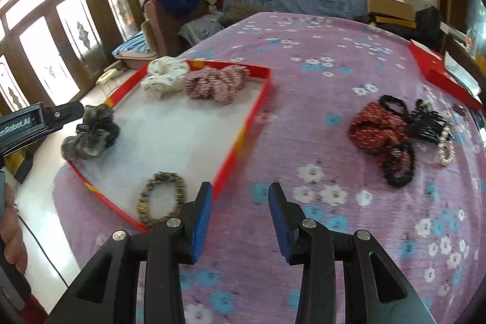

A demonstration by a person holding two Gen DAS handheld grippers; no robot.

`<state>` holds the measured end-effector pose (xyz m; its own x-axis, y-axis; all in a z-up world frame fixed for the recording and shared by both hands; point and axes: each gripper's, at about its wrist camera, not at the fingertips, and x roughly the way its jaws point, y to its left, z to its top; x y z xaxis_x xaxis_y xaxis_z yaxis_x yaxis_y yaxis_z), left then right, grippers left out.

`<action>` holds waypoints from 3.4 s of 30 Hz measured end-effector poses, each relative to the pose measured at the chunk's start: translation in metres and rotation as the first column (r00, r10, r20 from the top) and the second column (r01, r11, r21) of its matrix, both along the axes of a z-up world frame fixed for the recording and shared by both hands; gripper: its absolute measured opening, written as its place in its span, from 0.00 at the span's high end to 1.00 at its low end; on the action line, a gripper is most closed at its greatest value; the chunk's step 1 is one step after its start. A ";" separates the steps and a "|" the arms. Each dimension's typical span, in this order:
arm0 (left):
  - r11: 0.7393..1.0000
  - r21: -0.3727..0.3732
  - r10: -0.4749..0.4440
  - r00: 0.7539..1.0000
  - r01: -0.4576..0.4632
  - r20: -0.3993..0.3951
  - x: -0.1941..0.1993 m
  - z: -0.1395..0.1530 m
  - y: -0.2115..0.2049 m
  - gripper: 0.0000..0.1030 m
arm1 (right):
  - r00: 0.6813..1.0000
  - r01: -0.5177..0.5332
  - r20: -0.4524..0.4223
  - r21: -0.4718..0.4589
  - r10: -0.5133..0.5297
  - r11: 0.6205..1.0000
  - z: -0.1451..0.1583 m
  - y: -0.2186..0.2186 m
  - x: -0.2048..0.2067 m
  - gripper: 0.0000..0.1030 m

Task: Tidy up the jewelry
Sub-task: 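Carry both items into the tray and open both tools, then grasp the red polka-dot scrunchie with the left tool while the right tool grasps the pearl bracelet, then carry both items into the tray and open both tools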

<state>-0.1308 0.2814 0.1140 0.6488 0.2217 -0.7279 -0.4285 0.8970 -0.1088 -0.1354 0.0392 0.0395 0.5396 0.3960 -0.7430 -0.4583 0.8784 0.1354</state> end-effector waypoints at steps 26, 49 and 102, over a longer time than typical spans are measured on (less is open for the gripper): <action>0.921 0.002 -0.388 0.919 0.389 -0.066 0.096 -0.009 -0.169 0.46 | 0.893 0.445 -0.105 0.070 -0.437 0.893 -0.008 -0.256 0.072 0.59; 0.862 -0.174 -0.500 0.855 0.476 -0.134 0.226 -0.089 -0.225 0.46 | 0.902 0.431 -0.052 0.017 -0.430 0.902 -0.038 -0.253 0.144 0.59; 0.935 -0.071 -0.341 0.935 0.348 0.096 0.047 0.020 -0.078 0.95 | 0.968 0.227 0.080 0.106 -0.236 0.968 0.063 -0.135 0.025 0.90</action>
